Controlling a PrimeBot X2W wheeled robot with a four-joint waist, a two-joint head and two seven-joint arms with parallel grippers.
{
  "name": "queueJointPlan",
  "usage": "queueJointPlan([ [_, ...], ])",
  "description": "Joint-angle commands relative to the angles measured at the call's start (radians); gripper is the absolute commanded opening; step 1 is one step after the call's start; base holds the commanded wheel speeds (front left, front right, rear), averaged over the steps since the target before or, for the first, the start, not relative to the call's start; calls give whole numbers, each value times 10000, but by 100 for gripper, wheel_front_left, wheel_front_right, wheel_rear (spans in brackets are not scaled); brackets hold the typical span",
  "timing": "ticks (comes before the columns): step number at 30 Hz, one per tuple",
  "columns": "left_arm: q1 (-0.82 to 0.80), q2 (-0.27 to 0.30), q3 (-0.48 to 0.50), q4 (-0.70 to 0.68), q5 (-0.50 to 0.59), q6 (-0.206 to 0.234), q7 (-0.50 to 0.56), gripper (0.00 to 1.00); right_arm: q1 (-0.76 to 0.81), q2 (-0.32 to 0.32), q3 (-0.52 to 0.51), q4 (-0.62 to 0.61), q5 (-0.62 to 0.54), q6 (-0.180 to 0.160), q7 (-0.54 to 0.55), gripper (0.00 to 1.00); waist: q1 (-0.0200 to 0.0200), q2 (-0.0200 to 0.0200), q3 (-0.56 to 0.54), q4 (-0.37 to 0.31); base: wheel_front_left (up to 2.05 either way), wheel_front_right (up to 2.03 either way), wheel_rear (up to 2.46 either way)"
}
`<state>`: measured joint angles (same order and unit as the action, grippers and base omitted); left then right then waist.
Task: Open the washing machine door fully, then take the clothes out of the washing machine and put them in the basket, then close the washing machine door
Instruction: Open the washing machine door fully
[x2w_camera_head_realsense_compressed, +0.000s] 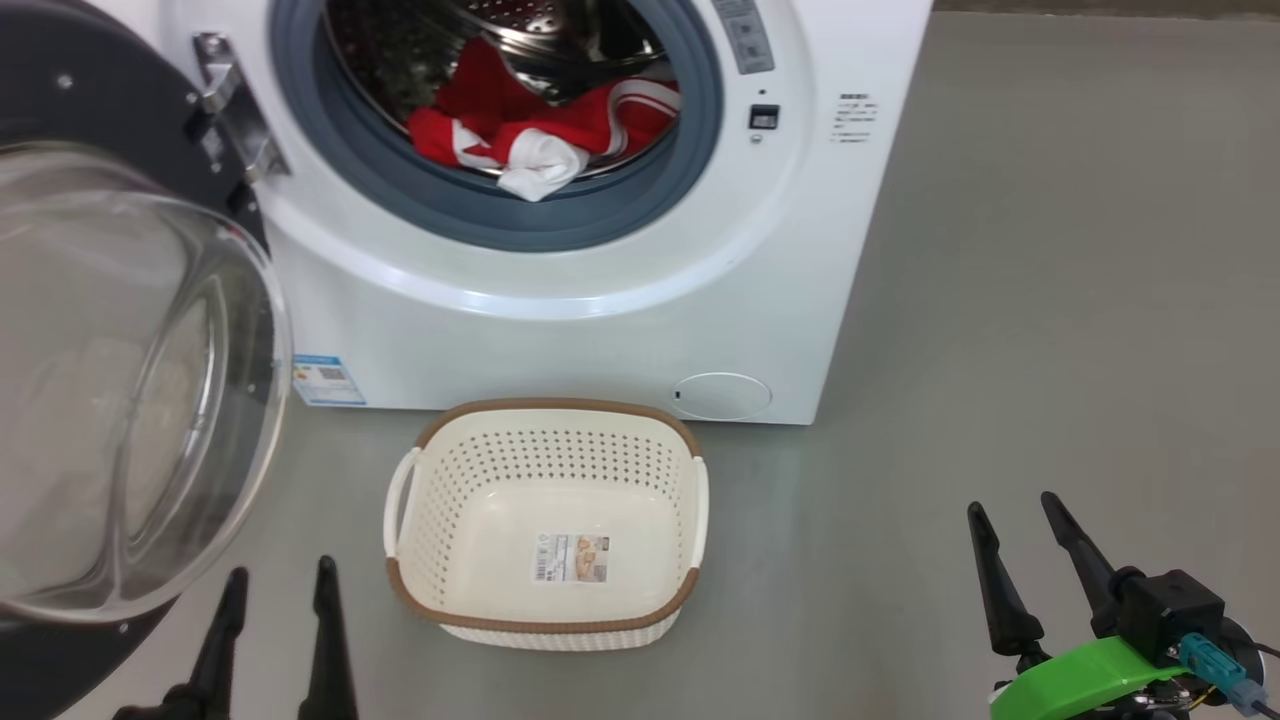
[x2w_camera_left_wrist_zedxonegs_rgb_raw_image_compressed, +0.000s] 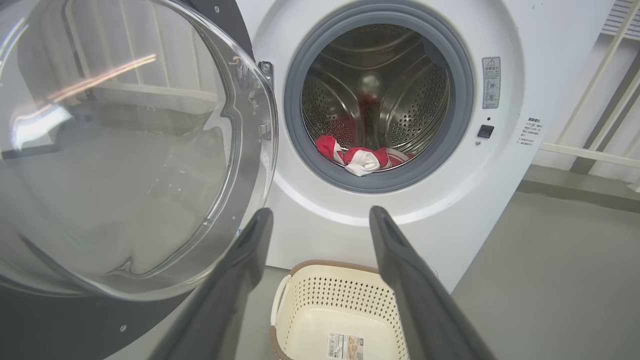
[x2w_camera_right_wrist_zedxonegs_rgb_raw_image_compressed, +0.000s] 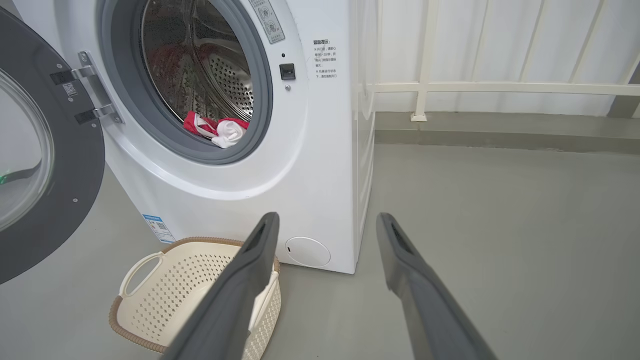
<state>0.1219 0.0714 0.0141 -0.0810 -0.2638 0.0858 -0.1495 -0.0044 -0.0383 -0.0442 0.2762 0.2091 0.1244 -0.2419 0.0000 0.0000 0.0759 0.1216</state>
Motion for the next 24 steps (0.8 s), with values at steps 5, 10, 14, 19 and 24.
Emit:
queueJointPlan([
  [5,-642,226,69,-129,65,-199,163,100,-128,-120,413,-185,175,63,-148,100,0,0,-49,-468,0,0,0],
  [10,-682,261,-134,-80,103,-241,343,100,-69,-120,492,-231,207,63,-161,100,0,0,-86,-744,0,0,0],
  [14,-552,256,-252,-53,108,-223,461,100,13,-120,527,-267,153,63,-166,100,0,0,-175,-885,0,0,0],
  [19,-319,253,-341,-99,139,-160,507,100,184,-120,507,-322,122,63,-170,100,0,0,-348,-955,0,0,0],
  [24,-165,312,-439,-194,166,-173,549,100,333,-120,533,-422,159,63,-151,100,0,0,-484,-981,0,0,0],
])
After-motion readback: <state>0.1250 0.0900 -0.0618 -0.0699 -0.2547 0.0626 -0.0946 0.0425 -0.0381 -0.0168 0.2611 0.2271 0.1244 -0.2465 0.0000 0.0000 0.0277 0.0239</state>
